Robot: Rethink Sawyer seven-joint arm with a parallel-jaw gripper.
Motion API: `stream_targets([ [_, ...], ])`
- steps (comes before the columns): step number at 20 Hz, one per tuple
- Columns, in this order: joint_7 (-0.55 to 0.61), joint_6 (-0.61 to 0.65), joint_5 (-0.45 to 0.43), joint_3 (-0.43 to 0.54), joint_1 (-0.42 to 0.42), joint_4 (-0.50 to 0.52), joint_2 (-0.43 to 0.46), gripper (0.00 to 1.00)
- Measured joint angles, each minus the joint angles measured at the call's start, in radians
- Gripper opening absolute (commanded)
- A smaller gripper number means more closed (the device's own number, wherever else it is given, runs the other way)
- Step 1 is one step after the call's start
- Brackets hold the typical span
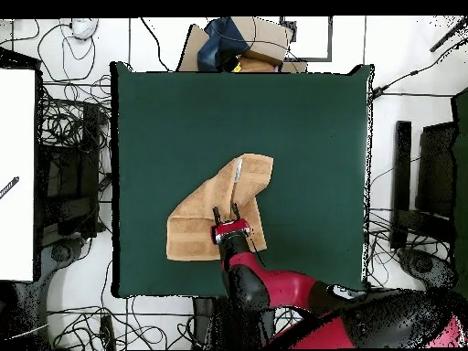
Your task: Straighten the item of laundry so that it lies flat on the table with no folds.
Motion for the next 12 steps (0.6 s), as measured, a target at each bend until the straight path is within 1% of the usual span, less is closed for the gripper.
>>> stream_targets([
  [12,0.0,0.0,0.0,-0.006,0.001,-0.022,0.005,1.0],
])
